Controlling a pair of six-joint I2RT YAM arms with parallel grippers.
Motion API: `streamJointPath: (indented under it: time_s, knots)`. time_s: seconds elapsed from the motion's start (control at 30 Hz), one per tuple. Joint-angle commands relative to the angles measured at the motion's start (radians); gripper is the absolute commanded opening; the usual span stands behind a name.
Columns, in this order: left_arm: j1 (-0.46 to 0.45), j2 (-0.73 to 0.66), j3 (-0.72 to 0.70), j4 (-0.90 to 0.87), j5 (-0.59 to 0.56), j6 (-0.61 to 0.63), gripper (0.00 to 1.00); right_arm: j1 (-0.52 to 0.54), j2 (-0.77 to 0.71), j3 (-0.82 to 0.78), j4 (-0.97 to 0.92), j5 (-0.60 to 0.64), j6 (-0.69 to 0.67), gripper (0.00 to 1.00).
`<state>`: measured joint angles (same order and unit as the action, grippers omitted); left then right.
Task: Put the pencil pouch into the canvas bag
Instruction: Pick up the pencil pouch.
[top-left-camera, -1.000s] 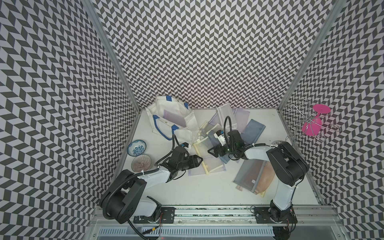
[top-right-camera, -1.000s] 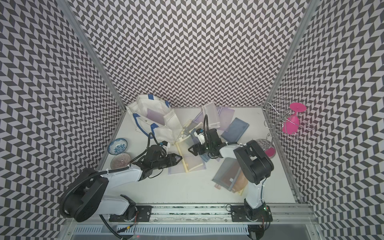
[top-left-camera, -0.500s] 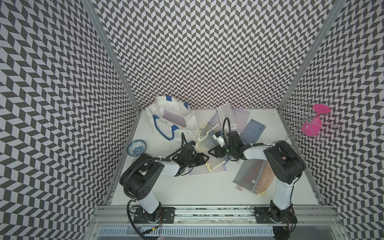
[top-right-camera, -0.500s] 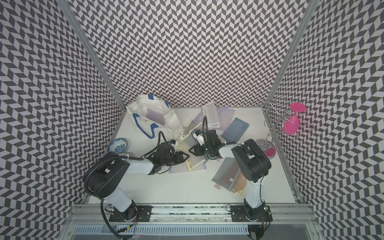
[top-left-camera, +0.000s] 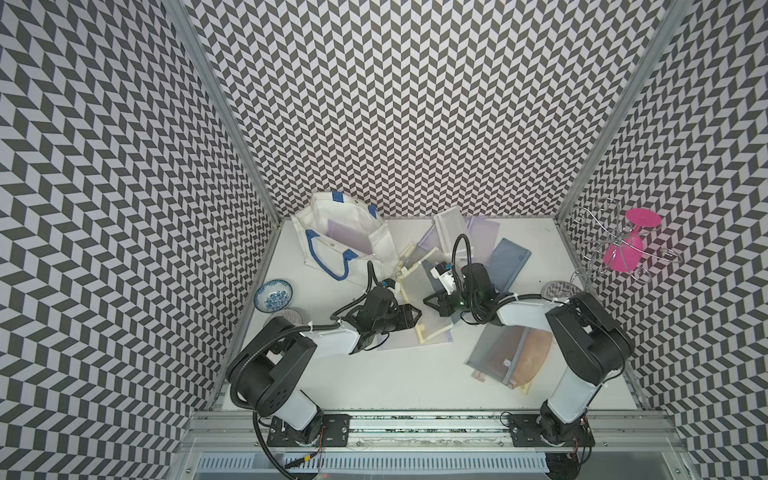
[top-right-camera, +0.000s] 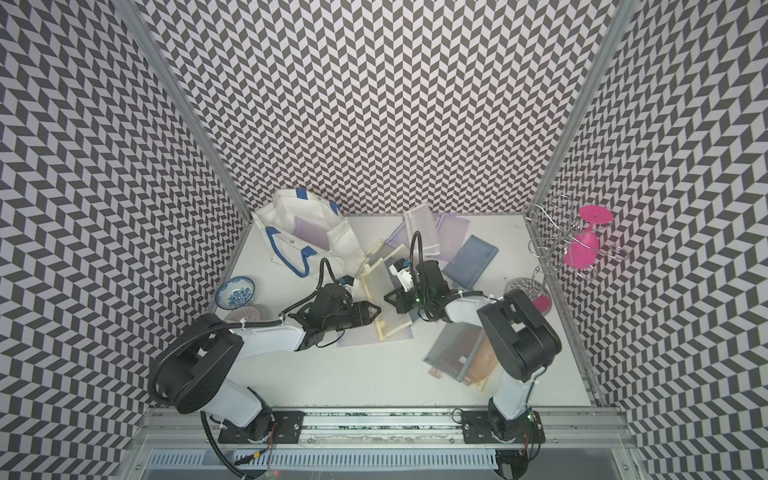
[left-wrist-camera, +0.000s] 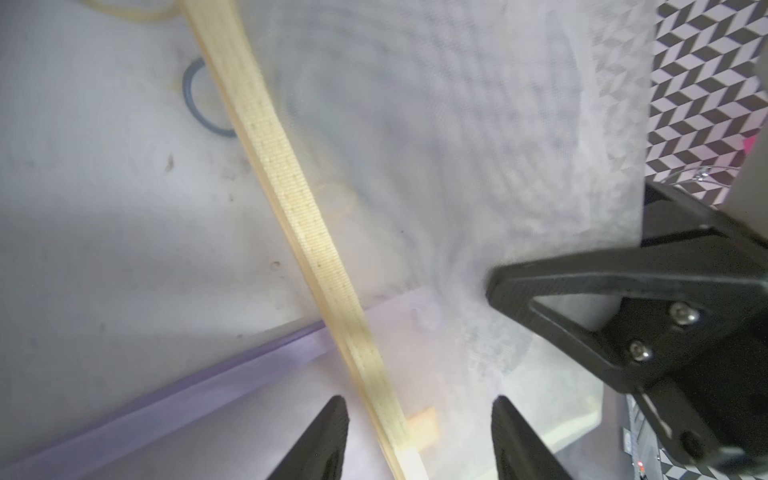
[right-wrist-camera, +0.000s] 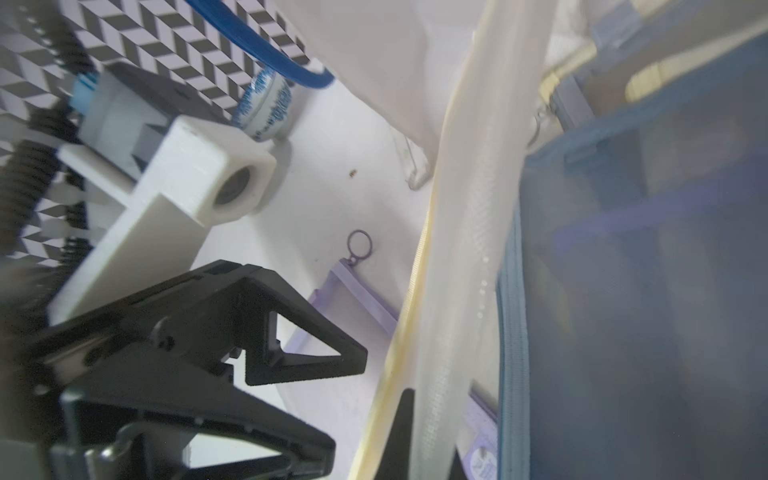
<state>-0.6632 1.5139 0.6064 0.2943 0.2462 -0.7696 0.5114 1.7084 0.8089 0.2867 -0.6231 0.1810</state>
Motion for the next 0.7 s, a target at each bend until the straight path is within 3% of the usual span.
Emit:
streamJointPath:
  time_s: [0.0,0.2,0.4,0.5,0.67]
  knots:
    - [-0.007,-0.093,0.003,-0.083,-0.038,0.052,0.61,-0.01,-0.112,-0.05,0.135,-0.04,0.02,0.0]
    - [0.075,-0.361,-0.114,-0.029,0.085,0.076,0.66,-0.013,-0.282,-0.096,0.148,-0.075,0.039,0.0]
    - [0.135,-0.599,-0.111,-0.119,0.088,0.175,0.76,-0.012,-0.387,-0.128,0.256,-0.23,0.1,0.0]
    - [0.137,-0.638,-0.121,-0.086,0.089,0.187,0.76,-0.007,-0.386,-0.131,0.325,-0.332,0.145,0.0]
    - [0.086,-0.612,-0.142,0.049,0.116,0.181,0.77,0.021,-0.389,-0.129,0.365,-0.395,0.156,0.0]
